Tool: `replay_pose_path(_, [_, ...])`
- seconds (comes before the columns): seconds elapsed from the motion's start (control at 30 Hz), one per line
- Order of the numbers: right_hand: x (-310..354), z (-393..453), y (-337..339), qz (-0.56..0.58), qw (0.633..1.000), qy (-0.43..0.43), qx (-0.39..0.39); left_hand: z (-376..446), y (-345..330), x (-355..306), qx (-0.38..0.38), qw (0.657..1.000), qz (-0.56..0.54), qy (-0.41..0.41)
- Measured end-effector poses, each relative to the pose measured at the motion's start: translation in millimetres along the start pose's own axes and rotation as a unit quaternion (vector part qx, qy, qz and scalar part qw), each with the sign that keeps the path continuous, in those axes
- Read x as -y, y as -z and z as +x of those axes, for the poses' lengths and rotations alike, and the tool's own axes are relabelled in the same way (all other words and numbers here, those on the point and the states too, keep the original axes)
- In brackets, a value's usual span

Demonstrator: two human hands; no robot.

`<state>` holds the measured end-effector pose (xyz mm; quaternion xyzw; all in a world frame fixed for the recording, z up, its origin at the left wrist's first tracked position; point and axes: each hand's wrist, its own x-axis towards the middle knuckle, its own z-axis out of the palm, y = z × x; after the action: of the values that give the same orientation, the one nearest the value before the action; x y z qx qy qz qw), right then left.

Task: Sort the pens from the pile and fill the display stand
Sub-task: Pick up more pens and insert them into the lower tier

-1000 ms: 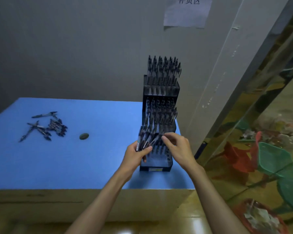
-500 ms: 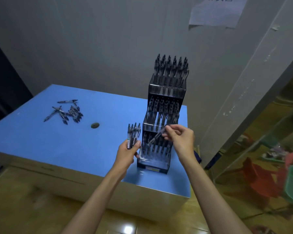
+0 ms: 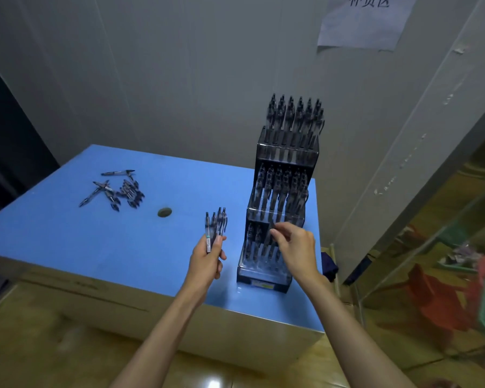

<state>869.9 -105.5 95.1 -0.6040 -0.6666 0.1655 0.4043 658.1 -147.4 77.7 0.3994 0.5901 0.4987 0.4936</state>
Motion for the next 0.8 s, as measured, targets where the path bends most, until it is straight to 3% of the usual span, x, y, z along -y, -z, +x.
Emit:
replay_pose_path(0.17, [-3.4, -9.1, -8.6, -0.009, 1.0, -0.012, -0.011, -0.9, 0.7, -1.0, 0.012, 1.0, -0.01, 0.0])
replay_pose_path(0.6, [-17.3, -13.2, -14.8, -0.089, 0.991, -0.069, 0.072, -10.1, -13.8, -6.1, 0.023, 0.999, -0.032, 0.003])
replay_pose_path(0.7, [-20.0, -11.6, -8.3, -0.051, 0.991, -0.101, 0.071, -12.0, -17.6, -9.5, 0.03, 0.998, -0.047, 0.004])
replay_pose_path(0.8, [-11.5, -7.8, 2.4, 0.141, 0.969, -0.185, 0.08, -12.5, -23.5, -9.6, 0.041, 0.998, -0.052, 0.012])
